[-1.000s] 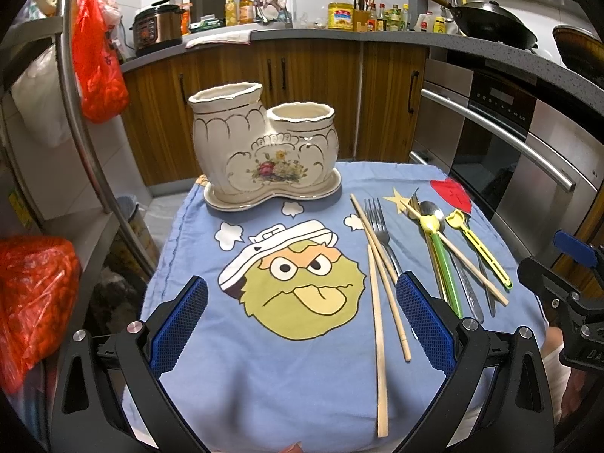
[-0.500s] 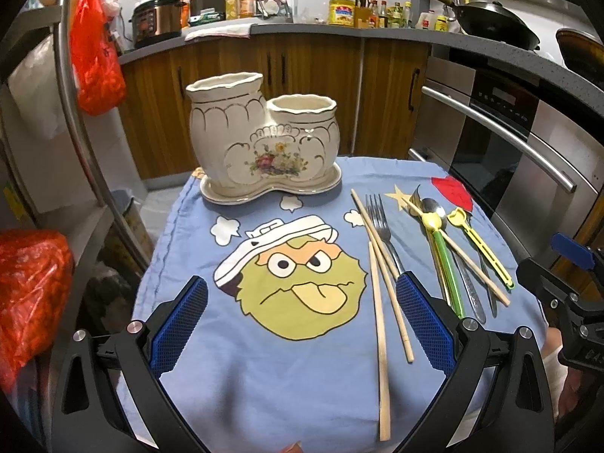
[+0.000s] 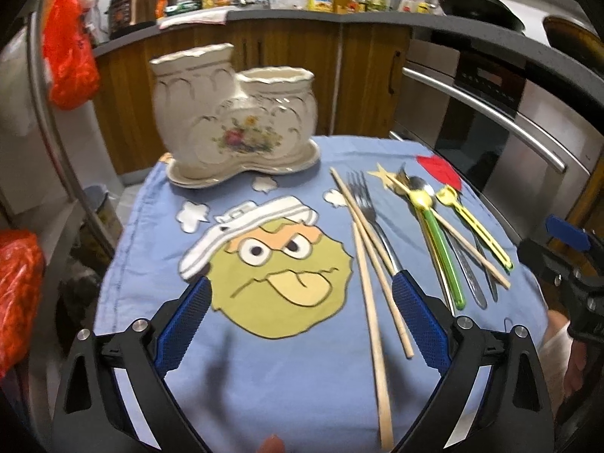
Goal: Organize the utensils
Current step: 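Grasp a wooden chopstick with the left tool while the right grasps the green tulip-topped utensil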
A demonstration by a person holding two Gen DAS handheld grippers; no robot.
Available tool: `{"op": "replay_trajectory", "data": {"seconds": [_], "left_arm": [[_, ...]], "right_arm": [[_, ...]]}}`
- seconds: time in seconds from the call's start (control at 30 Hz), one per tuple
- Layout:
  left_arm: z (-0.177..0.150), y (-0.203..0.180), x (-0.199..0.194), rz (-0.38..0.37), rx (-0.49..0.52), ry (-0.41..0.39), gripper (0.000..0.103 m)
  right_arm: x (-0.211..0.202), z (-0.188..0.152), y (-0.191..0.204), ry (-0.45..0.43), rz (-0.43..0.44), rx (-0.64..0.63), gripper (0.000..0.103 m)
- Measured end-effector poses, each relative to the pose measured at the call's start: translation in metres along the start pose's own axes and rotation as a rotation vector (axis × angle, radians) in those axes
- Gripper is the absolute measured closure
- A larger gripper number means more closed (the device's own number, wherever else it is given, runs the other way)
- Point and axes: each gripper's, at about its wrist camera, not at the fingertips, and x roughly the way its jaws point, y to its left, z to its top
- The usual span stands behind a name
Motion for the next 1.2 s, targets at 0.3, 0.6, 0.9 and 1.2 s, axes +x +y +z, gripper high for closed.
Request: {"op": "replay_trajectory", "data": {"seconds": [0.3,0.6,0.9,1.2], "left_arm": [[-0.011,-0.019,0.022,-0.110,0.063,0.092,0.044],[-0.017,-0.032,0.034,-0.126,0.118,0.130,0.081],[-0.018,-0.030,0.032,-0.122,0.135,0.162,0.087],[-0.019,-0.035,0.032,-0.104,0.185,0.146,0.093]], "right_arm": [[0.000,-0.005,-0.009,-0.008,0.022,-0.001,0.005],[0.007,-0.010,-0.013,0.013,0.016,-0.013,0.005],[0.010,-0.010,-0.012,0.026,0.015,-0.024,0.006],[0.027,-0.007,-0.001,0.083,0.019,-0.061,0.011]]}}
